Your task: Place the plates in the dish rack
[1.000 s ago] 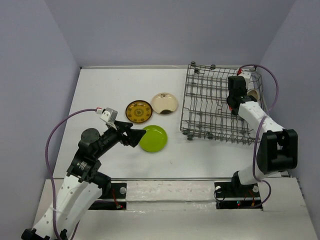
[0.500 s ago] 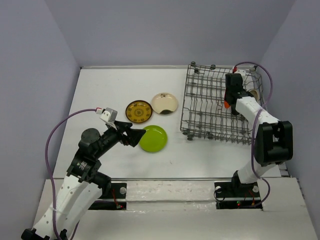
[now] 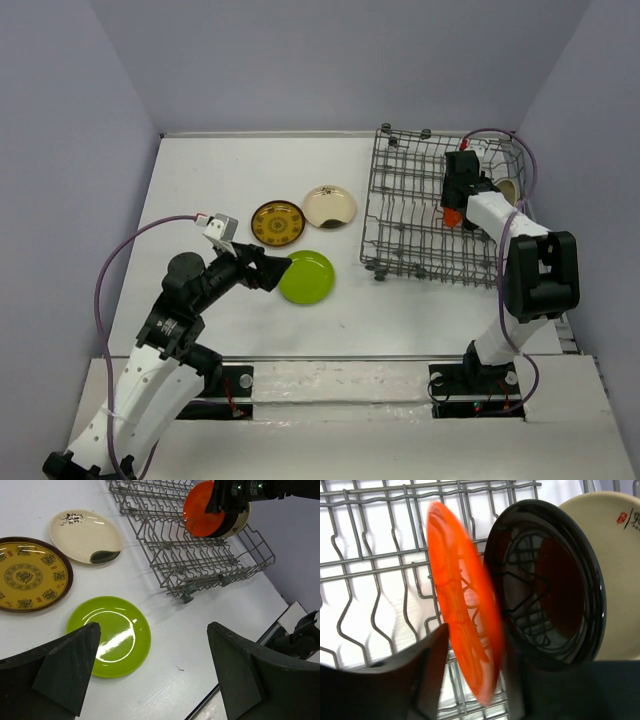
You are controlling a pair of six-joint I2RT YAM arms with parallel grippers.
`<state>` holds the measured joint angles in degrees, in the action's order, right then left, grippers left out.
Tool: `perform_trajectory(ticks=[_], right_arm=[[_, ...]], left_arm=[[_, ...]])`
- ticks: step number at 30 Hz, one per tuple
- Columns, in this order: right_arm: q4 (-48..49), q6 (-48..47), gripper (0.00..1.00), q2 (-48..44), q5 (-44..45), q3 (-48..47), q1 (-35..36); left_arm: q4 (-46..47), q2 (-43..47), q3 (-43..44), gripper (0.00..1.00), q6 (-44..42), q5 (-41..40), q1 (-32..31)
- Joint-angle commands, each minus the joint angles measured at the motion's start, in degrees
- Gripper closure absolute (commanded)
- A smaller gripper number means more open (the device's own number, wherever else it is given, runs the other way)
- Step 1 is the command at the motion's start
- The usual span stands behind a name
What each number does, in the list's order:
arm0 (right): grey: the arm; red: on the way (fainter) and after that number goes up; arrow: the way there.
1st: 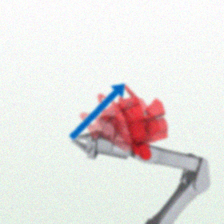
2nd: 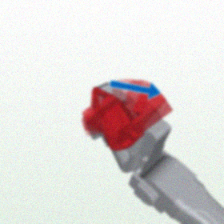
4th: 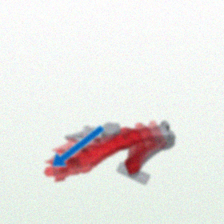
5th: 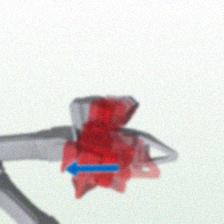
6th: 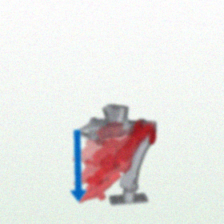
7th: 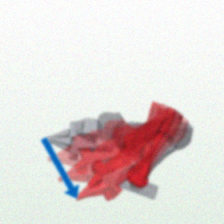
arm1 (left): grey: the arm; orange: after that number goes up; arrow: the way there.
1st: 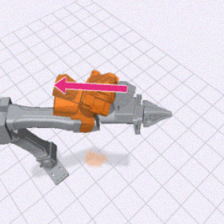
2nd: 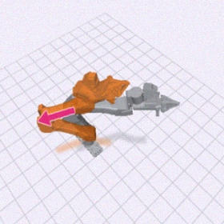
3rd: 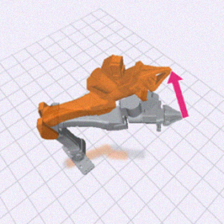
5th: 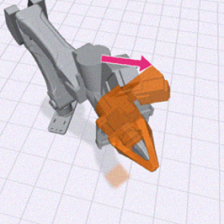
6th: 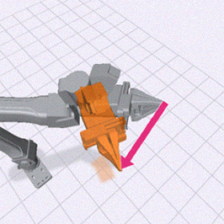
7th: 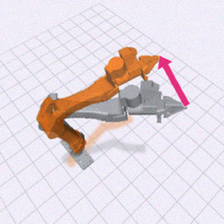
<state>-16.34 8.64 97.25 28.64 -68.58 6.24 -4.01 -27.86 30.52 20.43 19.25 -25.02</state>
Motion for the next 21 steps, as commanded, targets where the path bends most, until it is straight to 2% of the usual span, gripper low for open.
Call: perform_trajectory(ticks=[1, 5, 7, 12, 13, 16, 21], right_arm=[[0.69, 1.29, 0.44, -1.80, -0.34, -1.74, -0.09], [-0.18, 3.12, 0.39, -3.73, -1.40, -1.30, -0.09], [-0.80, 4.36, 0.31, -5.31, -2.27, -0.86, -0.09], [-0.80, 6.47, 0.22, -11.02, -5.96, 1.86, -0.09], [-0.80, 7.17, 0.17, -13.64, -7.10, 2.74, -0.09], [-0.80, 8.75, 0.11, -18.40, -10.61, 4.05, -0.09], [5.25, 13.15, 0.11, -33.07, -20.10, 11.69, -0.09]], left_arm=[[1.02, -1.75, 1.56, 0.01, -0.21, -0.35, 0.67], [0.58, -3.87, 1.91, 0.01, -0.30, -0.35, 1.90], [0.50, -5.09, 2.08, 0.01, -0.39, -0.35, 3.21], [0.23, -8.17, 2.52, 0.01, -0.12, -0.44, 5.94], [0.14, -9.22, 2.78, 0.01, 0.05, -0.70, 6.55], [-0.03, -11.16, 3.31, 0.01, 0.23, -1.75, 7.26], [1.37, -13.27, 2.79, 0.01, 5.23, -9.90, 8.05]])
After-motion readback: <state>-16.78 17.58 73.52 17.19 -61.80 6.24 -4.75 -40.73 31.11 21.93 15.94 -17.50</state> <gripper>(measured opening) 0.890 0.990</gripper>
